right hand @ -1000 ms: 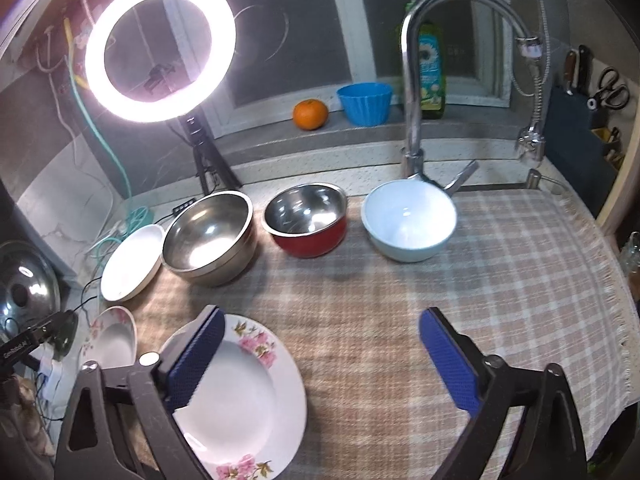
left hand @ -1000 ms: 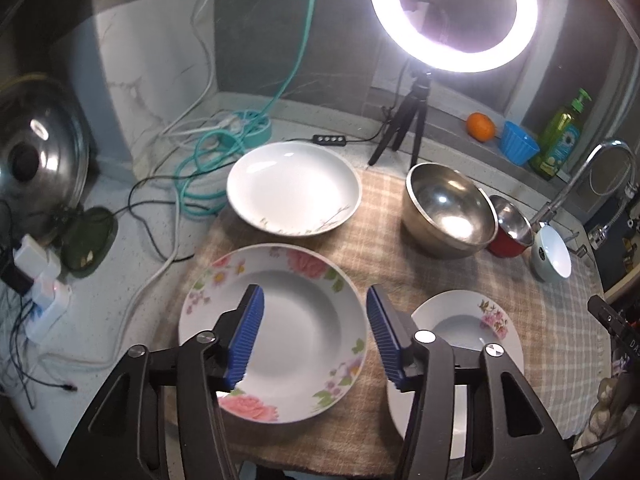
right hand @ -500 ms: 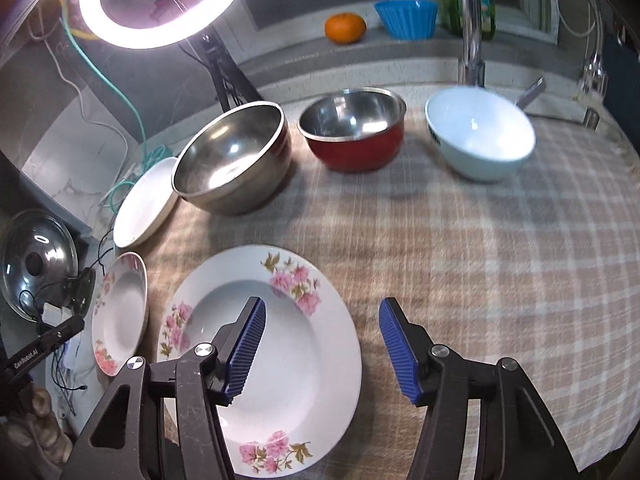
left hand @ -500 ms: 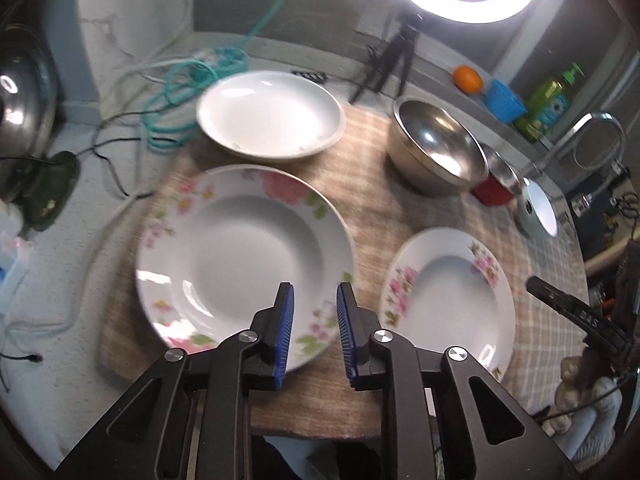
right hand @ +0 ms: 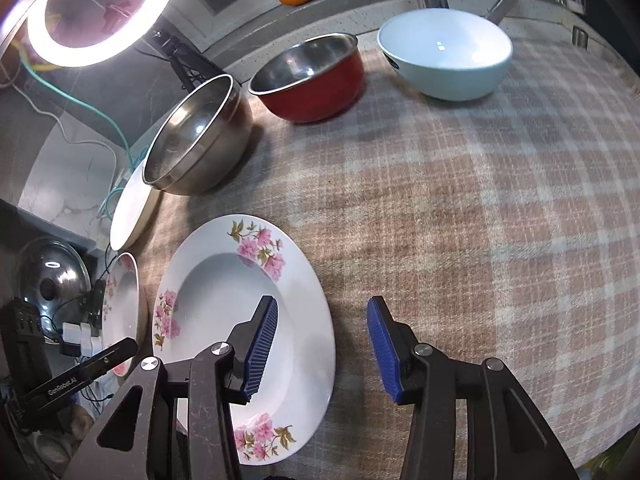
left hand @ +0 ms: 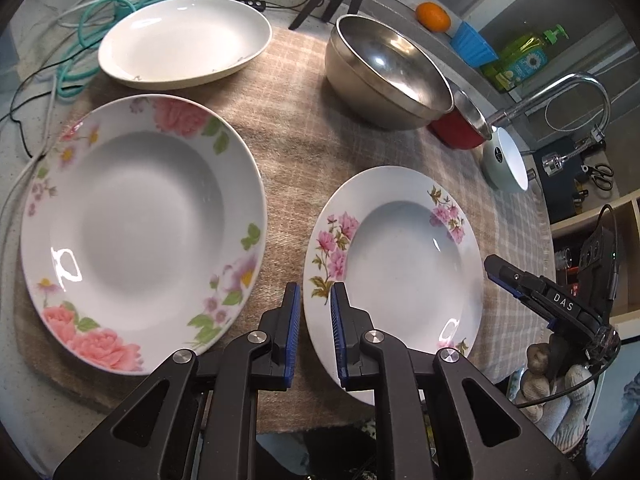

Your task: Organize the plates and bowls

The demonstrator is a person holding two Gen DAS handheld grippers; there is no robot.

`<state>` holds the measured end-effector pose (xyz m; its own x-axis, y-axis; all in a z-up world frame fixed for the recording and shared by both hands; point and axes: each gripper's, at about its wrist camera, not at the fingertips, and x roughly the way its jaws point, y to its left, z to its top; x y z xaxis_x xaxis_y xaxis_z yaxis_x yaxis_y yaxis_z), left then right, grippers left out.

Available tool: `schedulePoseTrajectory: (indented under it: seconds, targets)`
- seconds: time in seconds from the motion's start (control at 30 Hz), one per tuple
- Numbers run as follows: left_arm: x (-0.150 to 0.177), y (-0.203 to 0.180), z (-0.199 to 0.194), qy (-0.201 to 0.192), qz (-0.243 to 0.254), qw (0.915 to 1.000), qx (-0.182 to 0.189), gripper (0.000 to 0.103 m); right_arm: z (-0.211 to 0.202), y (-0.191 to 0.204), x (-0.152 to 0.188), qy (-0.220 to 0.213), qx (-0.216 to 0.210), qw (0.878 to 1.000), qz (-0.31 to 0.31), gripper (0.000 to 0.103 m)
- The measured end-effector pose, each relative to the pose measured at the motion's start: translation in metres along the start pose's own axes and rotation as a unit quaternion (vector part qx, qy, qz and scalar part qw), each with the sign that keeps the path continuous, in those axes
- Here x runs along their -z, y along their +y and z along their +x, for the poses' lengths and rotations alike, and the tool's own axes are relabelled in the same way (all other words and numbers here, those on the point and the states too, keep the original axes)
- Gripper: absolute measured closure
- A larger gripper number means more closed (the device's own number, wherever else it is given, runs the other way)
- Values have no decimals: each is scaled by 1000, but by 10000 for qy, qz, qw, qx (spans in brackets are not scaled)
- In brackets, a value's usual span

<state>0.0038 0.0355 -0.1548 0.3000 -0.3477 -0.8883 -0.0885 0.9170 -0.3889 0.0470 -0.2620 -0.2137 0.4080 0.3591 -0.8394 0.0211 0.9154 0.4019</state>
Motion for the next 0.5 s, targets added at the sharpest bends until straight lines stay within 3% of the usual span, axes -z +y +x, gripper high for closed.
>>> schedulePoseTrajectory:
  seconds: [0.5]
  targets:
    - [-8, 4, 20, 295, -75, 9995, -53, 90, 15, -8, -3, 235, -167, 9994, 190, 64]
